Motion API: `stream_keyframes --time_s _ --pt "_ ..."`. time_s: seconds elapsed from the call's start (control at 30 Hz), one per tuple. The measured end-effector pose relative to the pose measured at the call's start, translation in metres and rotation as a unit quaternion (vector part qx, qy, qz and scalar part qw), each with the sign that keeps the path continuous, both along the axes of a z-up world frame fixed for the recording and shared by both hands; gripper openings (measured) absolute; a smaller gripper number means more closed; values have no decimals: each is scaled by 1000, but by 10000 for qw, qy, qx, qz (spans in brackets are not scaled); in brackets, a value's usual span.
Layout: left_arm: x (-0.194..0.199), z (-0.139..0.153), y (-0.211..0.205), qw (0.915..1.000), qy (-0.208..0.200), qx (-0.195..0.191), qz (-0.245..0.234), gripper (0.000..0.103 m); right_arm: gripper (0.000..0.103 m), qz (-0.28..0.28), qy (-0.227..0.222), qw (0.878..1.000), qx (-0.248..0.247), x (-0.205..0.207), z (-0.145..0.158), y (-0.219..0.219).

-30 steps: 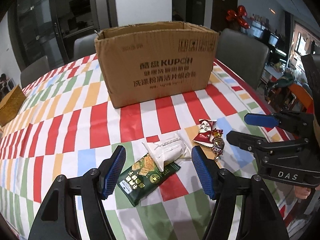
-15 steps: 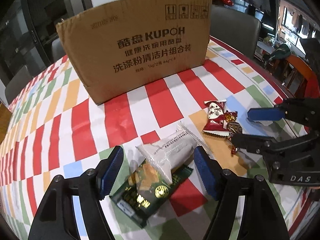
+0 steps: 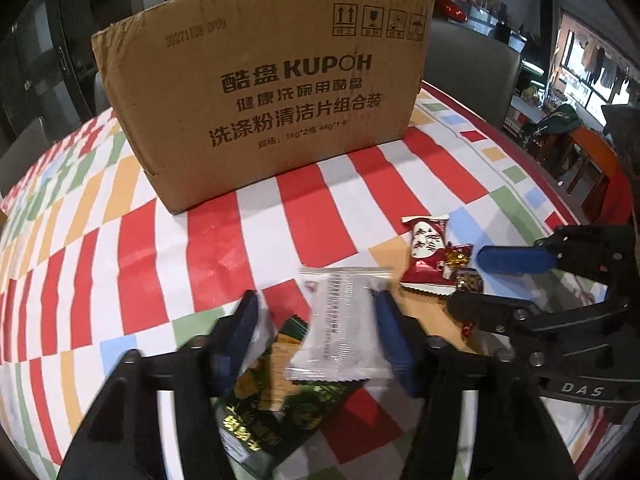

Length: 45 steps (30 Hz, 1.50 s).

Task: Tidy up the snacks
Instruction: 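Grasp the white biscuit packet with the left tool while the right tool grasps the gold-wrapped chocolate, then carry the biscuit packet into the box with the left tool while the right tool carries the chocolate there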

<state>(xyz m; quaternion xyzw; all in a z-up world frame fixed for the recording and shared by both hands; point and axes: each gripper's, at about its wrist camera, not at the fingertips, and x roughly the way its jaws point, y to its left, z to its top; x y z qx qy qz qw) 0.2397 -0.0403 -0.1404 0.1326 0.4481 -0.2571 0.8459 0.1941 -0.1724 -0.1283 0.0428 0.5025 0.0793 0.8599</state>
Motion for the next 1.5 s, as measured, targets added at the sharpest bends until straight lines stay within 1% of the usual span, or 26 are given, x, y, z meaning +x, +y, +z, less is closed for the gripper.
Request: stream_keyframes --time_s 0.07,0.13,0.2,0.23,0.4,0.47,0.73,0.83,1.1,1.5 --pt "-1 -1 -2 9999 99 -56 -9 37 40 24 2 10000 20 -1 0 0" --pt "-2 -2 -4 9999 115 -45 26 34 36 32 2 10000 29 -1 0 0" --pt "-4 -2 -5 9999 119 -52 111 33 27 45 0 10000 55 -1 0 0" --pt "-5 -2 -6 9998 128 -79 133 33 25 58 -2 10000 57 -1 0 -1" --pt "-12 1 -7 9988 125 -171 433 32 25 42 13 9998 170 -4 1 -4" --pt "-16 5 -6 9982 128 -267 521 32 25 51 -8 9998 191 -7 3 -4" --pt "-26 20 -4 9963 30 -392 766 32 25 107 -260 9993 260 -13 20 -5" --pt "-31 29 -1 9955 -40 -432 844 32 25 116 -397 9988 273 -17 30 -6" --pt "-36 60 2 9921 -323 -650 1026 32 25 144 -783 9964 305 -18 58 -12" --pt "-29 122 6 9843 -985 -863 1187 32 25 160 -1457 9886 340 -8 111 -14"
